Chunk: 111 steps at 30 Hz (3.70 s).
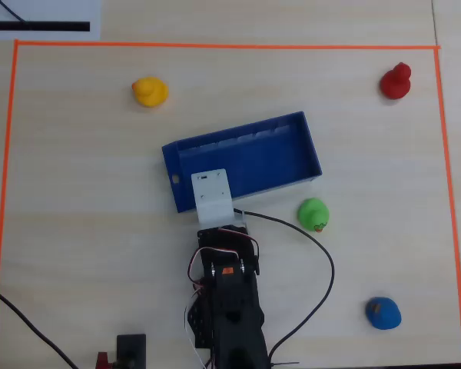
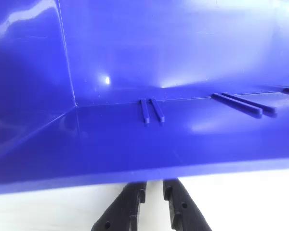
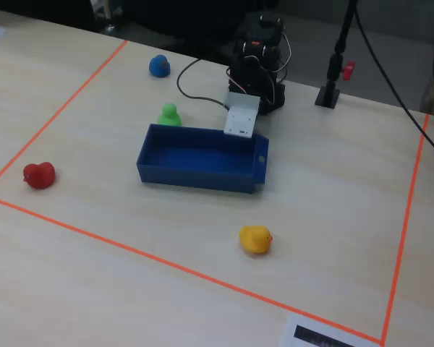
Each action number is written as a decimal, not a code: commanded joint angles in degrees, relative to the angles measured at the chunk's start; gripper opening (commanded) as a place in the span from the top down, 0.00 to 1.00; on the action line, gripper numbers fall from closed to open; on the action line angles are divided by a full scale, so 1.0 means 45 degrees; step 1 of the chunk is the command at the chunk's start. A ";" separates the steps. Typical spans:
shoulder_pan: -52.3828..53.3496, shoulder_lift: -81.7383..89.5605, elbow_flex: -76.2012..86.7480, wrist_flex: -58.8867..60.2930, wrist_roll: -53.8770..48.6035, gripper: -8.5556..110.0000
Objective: Grasp green duck and put it into box.
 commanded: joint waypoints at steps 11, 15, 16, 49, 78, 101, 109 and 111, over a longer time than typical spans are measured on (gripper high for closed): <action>0.0137 -0.0098 -0.0039 0.0352 0.0078 0.91; 0.0137 -0.0098 -0.0039 0.0352 0.0078 0.91; 0.0137 -0.0098 -0.0039 0.0352 0.0078 0.91; 0.0215 -0.0098 -0.0039 0.0352 0.0215 0.93; 0.0586 -0.6074 -1.0215 0.3457 0.0137 0.93; 1.5312 -1.7598 -2.1191 -0.1543 -0.1602 0.71; 1.6094 -1.6680 -1.6055 -0.3203 -0.2676 0.66; 1.5547 -1.6367 -1.5313 -0.3184 -0.2441 0.66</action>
